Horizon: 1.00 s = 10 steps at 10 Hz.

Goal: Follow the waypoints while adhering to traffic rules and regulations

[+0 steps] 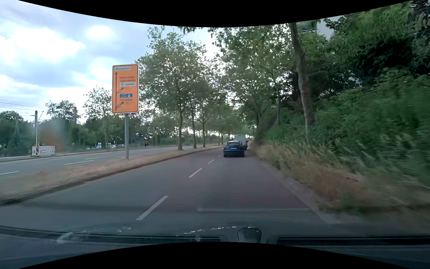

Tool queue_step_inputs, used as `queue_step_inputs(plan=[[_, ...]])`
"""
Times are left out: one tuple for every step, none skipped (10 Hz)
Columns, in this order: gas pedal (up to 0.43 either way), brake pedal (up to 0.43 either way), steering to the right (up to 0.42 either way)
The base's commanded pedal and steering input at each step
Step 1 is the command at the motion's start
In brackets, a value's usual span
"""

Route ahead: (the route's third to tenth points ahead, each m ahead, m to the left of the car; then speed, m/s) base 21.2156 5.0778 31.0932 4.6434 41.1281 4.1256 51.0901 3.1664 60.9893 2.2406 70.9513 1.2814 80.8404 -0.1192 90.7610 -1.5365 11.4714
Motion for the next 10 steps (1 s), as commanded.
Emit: queue_step_inputs(plan=[[0.098,0.000,0.010],[0.098,0.000,0.010],[0.098,0.000,0.011],[0.098,0.000,0.012],[0.098,0.000,0.012],[0.098,0.000,0.012],[0.098,0.000,0.012],[0.098,0.000,0.012],[0.098,0.000,0.012],[0.098,0.000,0.012]])
